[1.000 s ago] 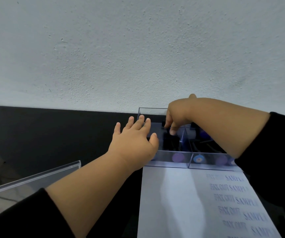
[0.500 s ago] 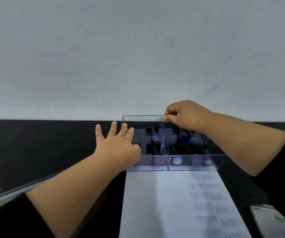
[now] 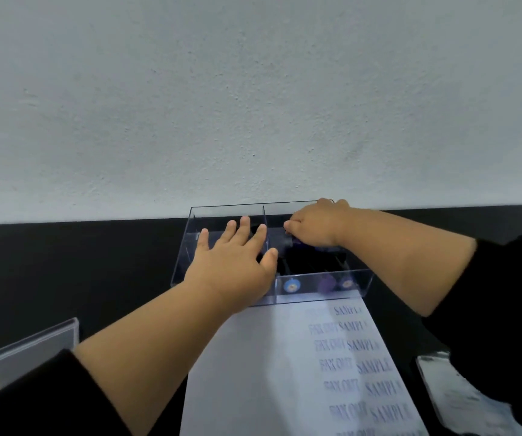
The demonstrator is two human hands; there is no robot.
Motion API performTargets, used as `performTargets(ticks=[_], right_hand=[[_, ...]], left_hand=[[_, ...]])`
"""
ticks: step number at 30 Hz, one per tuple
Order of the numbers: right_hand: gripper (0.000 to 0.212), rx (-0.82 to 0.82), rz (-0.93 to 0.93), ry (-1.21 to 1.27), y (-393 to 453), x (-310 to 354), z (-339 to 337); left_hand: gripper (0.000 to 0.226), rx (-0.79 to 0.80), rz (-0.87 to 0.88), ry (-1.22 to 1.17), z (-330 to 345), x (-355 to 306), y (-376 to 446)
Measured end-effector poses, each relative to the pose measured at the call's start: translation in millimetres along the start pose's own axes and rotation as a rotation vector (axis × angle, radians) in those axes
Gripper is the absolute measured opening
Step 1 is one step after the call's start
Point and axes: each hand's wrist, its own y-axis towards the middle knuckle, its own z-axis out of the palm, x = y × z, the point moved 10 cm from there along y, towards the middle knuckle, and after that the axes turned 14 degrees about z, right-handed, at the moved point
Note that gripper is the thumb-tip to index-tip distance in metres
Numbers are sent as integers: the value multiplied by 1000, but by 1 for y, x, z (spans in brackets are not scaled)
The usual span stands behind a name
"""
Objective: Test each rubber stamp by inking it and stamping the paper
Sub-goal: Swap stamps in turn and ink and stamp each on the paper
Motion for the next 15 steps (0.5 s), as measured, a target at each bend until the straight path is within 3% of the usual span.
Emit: performTargets(ticks=[8,12,15], right_hand=[[39,-62,9,40,15,6,2],[21,-175,-14,203,11,2,-9],[22,-284,-30,311,4,-3,-19]], left_hand=[[54,-53,-3,-52,0,2,1],[54,-60,-4,-57,0,1,0],[53,-69,-10,-39,-1,1,-2]])
